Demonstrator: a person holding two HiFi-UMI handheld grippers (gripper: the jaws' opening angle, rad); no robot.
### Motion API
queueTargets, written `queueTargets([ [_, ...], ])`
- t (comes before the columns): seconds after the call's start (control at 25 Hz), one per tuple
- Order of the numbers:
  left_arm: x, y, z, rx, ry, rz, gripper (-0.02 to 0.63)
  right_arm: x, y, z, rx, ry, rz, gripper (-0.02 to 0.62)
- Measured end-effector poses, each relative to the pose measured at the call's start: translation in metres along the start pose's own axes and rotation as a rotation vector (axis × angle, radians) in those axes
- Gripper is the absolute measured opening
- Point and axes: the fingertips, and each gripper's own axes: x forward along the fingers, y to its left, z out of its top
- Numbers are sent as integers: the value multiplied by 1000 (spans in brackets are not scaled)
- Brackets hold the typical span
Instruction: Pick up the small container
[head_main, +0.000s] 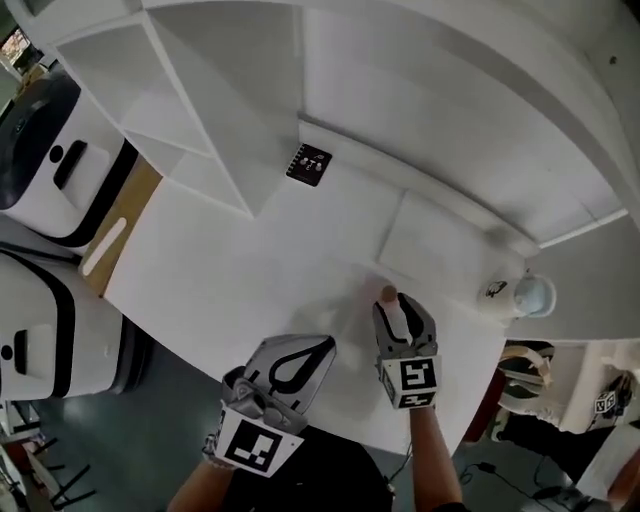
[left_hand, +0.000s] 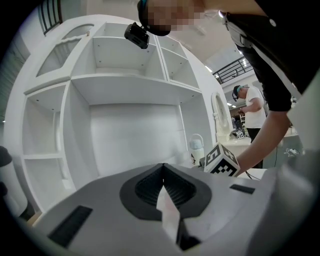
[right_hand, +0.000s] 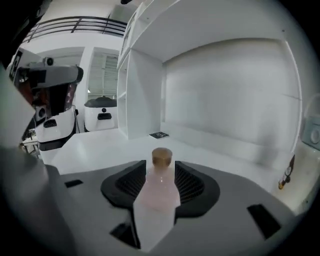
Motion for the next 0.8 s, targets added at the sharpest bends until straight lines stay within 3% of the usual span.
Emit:
queueTargets([
  [0.28, -2, 0, -6, -15, 2, 8, 2, 18, -2, 2, 55, -31, -3, 164],
  [0.8, -2, 9, -15, -20, 30, 3, 2, 23, -4, 5, 43, -76, -44, 147],
])
